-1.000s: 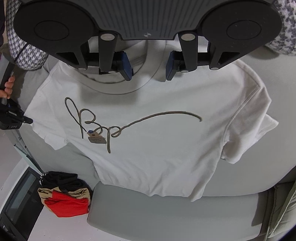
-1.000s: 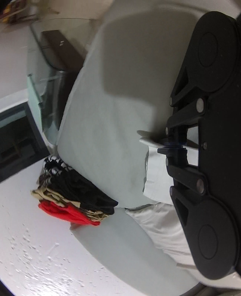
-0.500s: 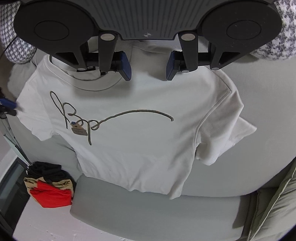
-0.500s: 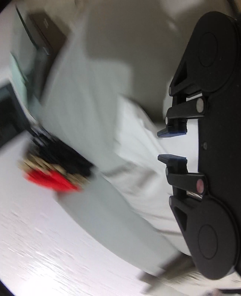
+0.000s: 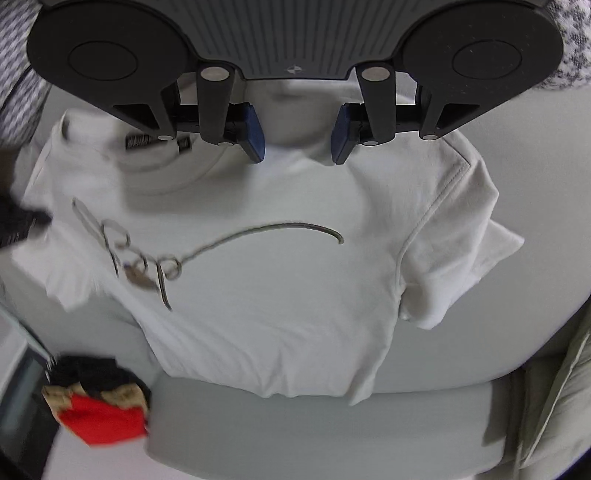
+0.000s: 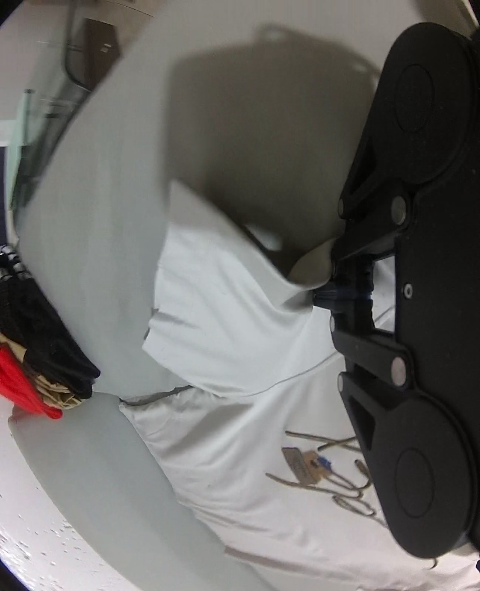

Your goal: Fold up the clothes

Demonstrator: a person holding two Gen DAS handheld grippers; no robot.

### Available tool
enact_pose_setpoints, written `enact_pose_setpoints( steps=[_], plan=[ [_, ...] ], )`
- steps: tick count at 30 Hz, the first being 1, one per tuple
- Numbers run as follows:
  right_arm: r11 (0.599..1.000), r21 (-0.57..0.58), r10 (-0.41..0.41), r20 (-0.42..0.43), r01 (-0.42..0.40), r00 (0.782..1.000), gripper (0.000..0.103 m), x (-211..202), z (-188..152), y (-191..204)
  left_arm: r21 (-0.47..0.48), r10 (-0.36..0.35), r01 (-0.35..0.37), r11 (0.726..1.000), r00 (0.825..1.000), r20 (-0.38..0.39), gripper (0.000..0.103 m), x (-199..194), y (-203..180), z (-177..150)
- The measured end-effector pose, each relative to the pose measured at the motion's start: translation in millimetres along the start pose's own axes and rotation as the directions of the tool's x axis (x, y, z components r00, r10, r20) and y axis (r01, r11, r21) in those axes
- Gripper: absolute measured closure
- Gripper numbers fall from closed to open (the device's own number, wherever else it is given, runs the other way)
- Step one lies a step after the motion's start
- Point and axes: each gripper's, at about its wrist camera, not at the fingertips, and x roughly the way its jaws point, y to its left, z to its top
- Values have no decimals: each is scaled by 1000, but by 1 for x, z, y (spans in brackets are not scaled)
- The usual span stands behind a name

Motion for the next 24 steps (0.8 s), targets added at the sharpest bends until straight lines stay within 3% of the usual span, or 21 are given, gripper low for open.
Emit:
enact_pose_setpoints(
  steps=[2,4,6,8,10,12,15,18,20,24],
  plan=[
    [1000,-5,10,4,-10,1000,101,-12,-3,2,46,-5,5,999,1000,-2,67,-6,-6,-2],
    [998,-22,62,10,-62,998,93,-29,-4,5,26,-75,75,997,997,2,69,-19,0,-4],
    [986,-47,159,3,-159,987,82,-47,-6,6,-37,-122,124,992,992,44,65,-35,18,-7],
    [963,-60,263,-13,-264,965,67,-64,-12,9,-133,-101,114,985,989,107,64,-49,47,-7],
    [939,-54,340,-26,-341,940,62,-72,-18,12,-254,-62,102,962,985,160,61,-59,81,-6],
    [914,-43,402,-38,-403,915,59,-78,-24,17,-413,-22,98,905,982,186,61,-61,121,-5],
    [888,2,458,-58,-459,887,59,-78,-31,23,-598,5,109,794,983,186,61,-49,169,-3],
    [882,21,471,-77,-471,879,59,-78,-40,32,-674,24,77,734,990,139,61,-26,191,8],
    [882,23,472,-86,-472,878,59,-80,-44,34,-713,-11,87,695,994,111,61,-8,198,15],
    [877,30,481,-72,-480,874,55,-90,-47,33,-804,-77,119,583,993,91,61,21,212,21]
  ],
)
